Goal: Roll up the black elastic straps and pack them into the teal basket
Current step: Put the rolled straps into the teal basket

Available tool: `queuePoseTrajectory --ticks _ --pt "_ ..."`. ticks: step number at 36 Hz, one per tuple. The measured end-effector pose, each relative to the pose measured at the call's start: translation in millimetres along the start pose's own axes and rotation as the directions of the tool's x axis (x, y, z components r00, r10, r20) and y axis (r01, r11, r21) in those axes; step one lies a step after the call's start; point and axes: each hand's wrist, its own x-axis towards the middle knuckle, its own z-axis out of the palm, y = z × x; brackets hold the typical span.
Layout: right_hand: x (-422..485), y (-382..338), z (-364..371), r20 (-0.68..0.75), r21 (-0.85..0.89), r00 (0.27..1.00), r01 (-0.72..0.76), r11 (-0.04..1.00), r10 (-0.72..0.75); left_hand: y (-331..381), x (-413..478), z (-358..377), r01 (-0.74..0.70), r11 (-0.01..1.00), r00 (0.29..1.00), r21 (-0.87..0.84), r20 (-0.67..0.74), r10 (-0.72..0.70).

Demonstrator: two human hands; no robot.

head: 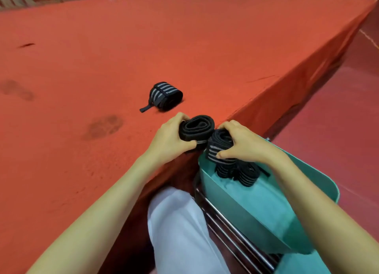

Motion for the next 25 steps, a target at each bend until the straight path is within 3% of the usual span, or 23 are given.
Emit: queuePoseTrajectory --ticks 4,10,15,20,25 --pt "-30.1 33.4 -2.7 0.032 -0.048 0.997 -0.071 0.996 0.073 24.3 -0.6 34.0 -0.052 0.995 0.994 0.080 0.101 0.044" --pt "-56.8 77.4 7.7 0.183 -0.191 0.954 -0.202 0.960 0.238 31.8 0.9 88.0 -0.036 0.987 0.940 0.158 0.341 -0.020" --pt "-63.8 107.8 26.5 0.303 -0.373 0.848 -0.315 0.873 0.435 28.1 7.9 127.1 -0.033 0.977 0.857 0.211 0.509 -0.081" --pt "-61.7 132.0 43.1 0.350 -0.429 0.725 -0.439 0.789 0.594 24.2 19.9 150.4 -0.091 0.935 0.760 0.342 0.631 -0.157" --pt "-58.1 148.1 59.1 0.343 -0.471 0.653 -0.503 0.725 0.676 21.4 29.2 165.0 -0.123 0.907 0.694 0.403 0.688 -0.212"
